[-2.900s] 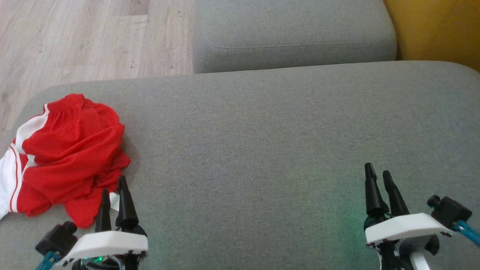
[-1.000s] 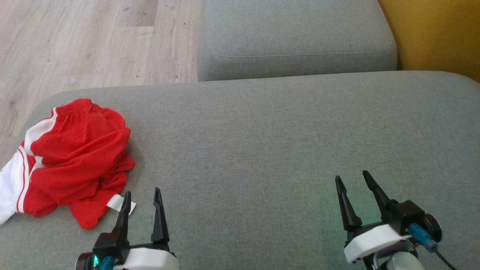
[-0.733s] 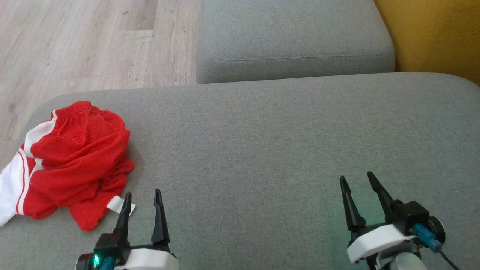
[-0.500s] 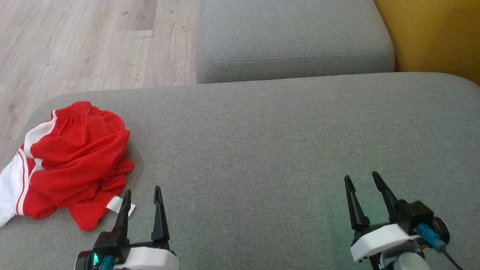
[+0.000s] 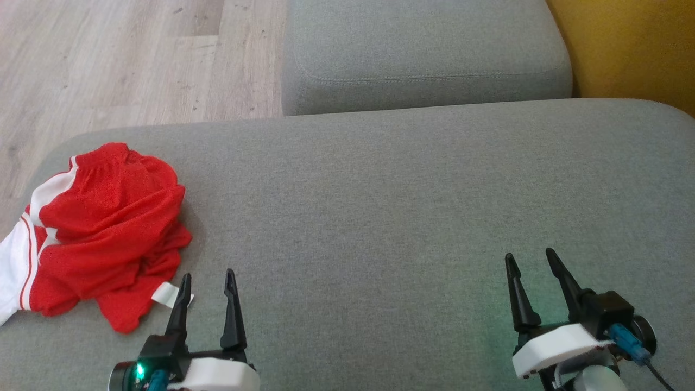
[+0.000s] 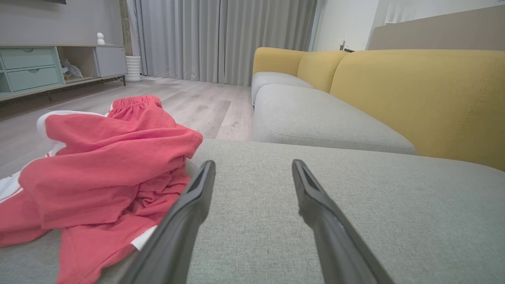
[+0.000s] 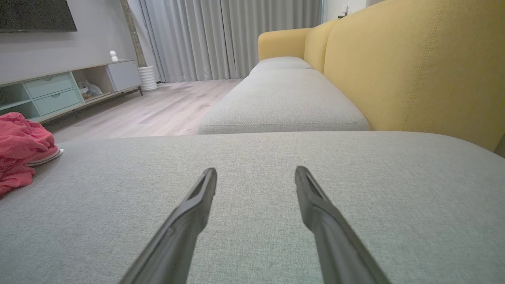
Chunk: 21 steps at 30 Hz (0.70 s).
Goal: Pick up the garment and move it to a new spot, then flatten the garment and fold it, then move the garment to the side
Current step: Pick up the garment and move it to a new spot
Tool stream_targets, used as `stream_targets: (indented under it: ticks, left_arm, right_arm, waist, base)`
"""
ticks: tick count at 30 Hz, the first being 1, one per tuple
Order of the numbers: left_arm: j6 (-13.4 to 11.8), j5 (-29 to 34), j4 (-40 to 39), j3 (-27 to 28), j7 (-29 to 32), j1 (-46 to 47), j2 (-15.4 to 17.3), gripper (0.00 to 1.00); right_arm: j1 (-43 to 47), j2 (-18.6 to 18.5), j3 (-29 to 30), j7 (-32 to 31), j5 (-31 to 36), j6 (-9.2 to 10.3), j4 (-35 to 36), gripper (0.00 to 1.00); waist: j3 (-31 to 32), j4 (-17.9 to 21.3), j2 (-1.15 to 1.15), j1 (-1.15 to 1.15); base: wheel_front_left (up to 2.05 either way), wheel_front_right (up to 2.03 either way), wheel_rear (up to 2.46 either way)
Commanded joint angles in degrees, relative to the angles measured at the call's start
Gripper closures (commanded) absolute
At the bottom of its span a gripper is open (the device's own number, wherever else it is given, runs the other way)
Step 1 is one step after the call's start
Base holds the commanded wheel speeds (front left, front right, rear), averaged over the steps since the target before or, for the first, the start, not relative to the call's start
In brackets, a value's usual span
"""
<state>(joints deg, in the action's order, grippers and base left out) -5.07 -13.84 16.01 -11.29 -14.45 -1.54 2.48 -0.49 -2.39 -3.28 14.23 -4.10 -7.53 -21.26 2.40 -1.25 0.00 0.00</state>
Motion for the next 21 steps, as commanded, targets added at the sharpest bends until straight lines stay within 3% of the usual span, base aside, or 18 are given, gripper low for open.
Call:
stream_targets:
  ticks: [1, 13, 21]
  left_arm:
    - [-0.4, 0.9, -1.6, 1.4, -0.5, 2.6, 0.4, 0.00]
    - [-0.7, 2.3, -1.5, 2.2, -0.5, 2.7, 0.4, 0.00]
    - [0.1, 4.4, -0.2, 4.2, -0.5, 4.1, 0.4, 0.00]
  right_arm:
    - [-2.1, -0.5, -1.5, 0.8, 0.2, 0.04, 1.8, 0.00]
    - [-2.1, -0.5, -1.2, 0.8, 0.1, 0.04, 1.9, 0.00]
    - [-2.2, -0.5, -1.8, 0.8, -0.2, 0.04, 1.7, 0.00]
  waist:
    - [0.0, 0.1, 0.00, 0.00]
    - [-0.2, -1.1, 0.00, 0.00]
    - [-1.0, -6.1, 0.00, 0.00]
  base:
    - [0.00, 0.00, 0.00]
    - [0.00, 0.00, 0.00]
    - [0.00, 0.00, 0.00]
